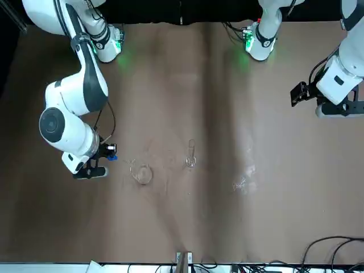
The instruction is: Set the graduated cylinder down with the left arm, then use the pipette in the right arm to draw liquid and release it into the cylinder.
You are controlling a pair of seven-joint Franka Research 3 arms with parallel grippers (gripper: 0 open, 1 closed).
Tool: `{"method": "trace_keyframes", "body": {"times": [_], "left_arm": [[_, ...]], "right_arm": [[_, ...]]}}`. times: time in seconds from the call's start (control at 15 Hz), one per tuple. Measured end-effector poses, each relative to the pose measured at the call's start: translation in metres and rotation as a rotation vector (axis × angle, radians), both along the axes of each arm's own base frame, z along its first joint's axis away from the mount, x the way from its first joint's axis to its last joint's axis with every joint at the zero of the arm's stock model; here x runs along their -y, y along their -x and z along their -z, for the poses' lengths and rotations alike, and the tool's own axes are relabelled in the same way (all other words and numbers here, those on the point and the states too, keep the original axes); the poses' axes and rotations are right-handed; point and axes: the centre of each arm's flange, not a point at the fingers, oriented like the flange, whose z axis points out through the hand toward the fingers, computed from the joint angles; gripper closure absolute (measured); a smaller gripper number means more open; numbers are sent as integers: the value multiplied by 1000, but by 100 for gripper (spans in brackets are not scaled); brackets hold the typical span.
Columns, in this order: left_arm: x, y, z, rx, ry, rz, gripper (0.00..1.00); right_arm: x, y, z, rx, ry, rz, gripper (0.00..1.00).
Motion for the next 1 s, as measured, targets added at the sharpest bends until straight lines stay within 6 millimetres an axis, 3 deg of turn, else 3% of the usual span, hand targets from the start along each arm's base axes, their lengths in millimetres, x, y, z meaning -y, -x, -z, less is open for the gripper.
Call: {"method": "trace_keyframes", "body": {"times": [0.27, 0.53, 0.67, 0.8, 1.0], "left_arm": [[0, 0, 0, 0, 0, -1, 0], [-1, 0, 0, 0, 0, -1, 0], [-1, 0, 0, 0, 0, -1, 0], [-1, 0, 0, 0, 0, -1, 0], [-1, 0, 0, 0, 0, 4, 0]], "right_arm": [[-14, 4, -1, 4, -2, -21, 50], [-24, 6, -3, 8, -3, -36, 42], [-24, 5, -8, 18, -6, -35, 32], [-23, 3, -19, 38, -12, -32, 30], [-13, 7, -57, 69, -17, -26, 25]]}}
